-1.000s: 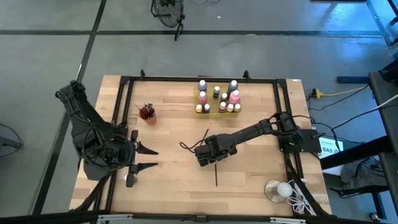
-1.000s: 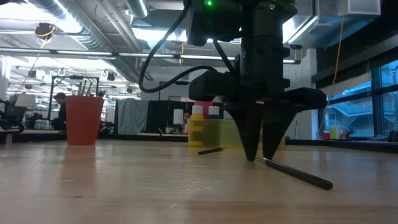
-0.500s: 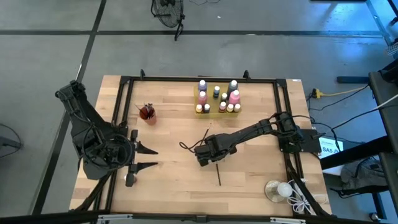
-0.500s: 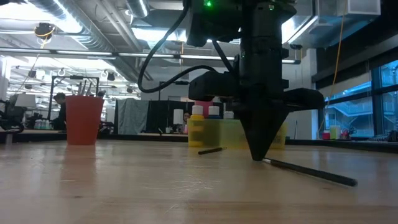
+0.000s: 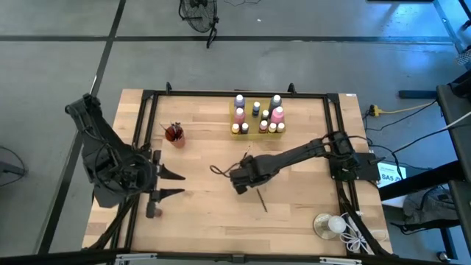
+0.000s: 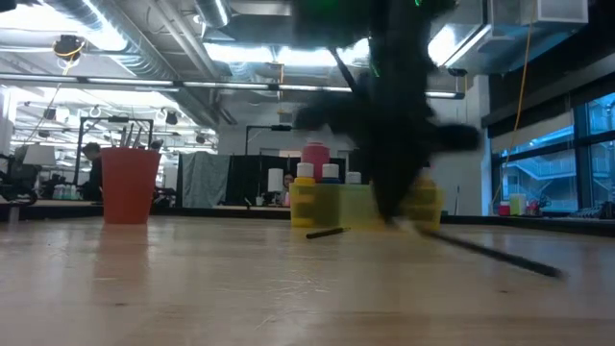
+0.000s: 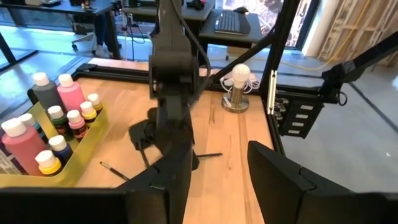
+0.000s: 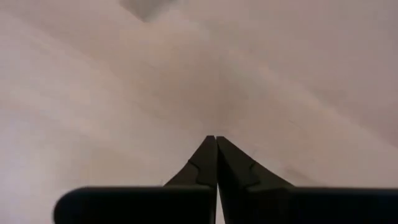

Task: Pick & Place Paint Supplies
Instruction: Put the silver paint brush into the orange cup, then put the small red paint bottle into the yellow bin

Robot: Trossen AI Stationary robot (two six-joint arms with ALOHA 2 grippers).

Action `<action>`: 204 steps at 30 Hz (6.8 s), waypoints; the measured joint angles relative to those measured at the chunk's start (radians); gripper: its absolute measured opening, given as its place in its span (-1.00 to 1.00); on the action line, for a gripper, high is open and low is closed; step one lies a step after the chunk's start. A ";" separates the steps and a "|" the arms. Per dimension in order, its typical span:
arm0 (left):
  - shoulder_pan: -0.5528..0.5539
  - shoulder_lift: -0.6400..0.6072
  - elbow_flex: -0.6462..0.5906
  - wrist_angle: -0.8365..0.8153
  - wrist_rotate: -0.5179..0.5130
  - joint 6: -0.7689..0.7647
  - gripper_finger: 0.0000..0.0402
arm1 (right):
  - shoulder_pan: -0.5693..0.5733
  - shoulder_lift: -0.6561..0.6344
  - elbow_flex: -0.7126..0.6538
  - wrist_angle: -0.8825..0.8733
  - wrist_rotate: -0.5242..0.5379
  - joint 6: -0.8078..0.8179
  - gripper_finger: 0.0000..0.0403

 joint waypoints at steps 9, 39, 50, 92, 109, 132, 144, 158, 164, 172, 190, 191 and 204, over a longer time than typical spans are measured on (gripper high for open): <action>-0.043 -0.125 0.000 -0.006 -0.018 0.030 -0.25 | 0.039 -0.106 0.279 -0.076 0.182 -0.148 -1.00; -0.456 -0.214 0.000 0.001 -0.592 -0.017 -0.26 | -0.306 0.057 0.558 1.028 0.150 -1.278 -1.00; -0.489 -0.287 0.000 0.001 -0.638 0.122 -0.26 | -0.385 0.250 0.557 1.309 -0.043 -1.306 -1.00; -0.489 -0.358 0.000 0.042 -0.629 0.225 -0.20 | -0.391 0.399 0.597 1.246 -0.224 -1.348 -0.08; -0.559 -0.020 0.287 0.624 -0.637 1.282 -0.09 | -0.219 0.053 0.748 0.747 -0.277 -1.184 0.30; -0.742 0.196 0.292 0.515 -0.634 0.789 -0.09 | 0.129 -0.103 0.744 0.394 -0.062 -0.981 0.30; -0.701 0.056 0.292 0.357 -0.637 0.685 -0.09 | 0.190 -0.103 0.744 0.380 -0.054 -0.937 0.30; -0.508 -0.159 0.293 -0.471 -0.222 0.012 -0.09 | 0.259 -0.103 0.744 0.372 -0.033 -0.877 0.29; -0.234 -0.045 0.292 -0.765 0.239 -0.262 -0.09 | 0.259 -0.103 0.744 0.371 -0.030 -0.844 0.29; -0.074 0.168 0.292 -0.920 0.798 -0.242 -0.09 | 0.259 -0.103 0.744 0.328 -0.031 -0.845 0.29; -0.018 0.262 0.292 -0.781 0.890 -0.017 -0.09 | 0.259 -0.102 0.744 0.319 0.021 -0.932 0.30; -0.018 0.259 0.292 -0.785 0.892 -0.021 -0.09 | 0.259 -0.102 0.744 0.319 0.028 -0.932 0.30; -0.015 0.253 0.259 -0.814 0.737 -0.125 -0.01 | 0.259 -0.102 0.744 0.319 0.056 -0.932 0.30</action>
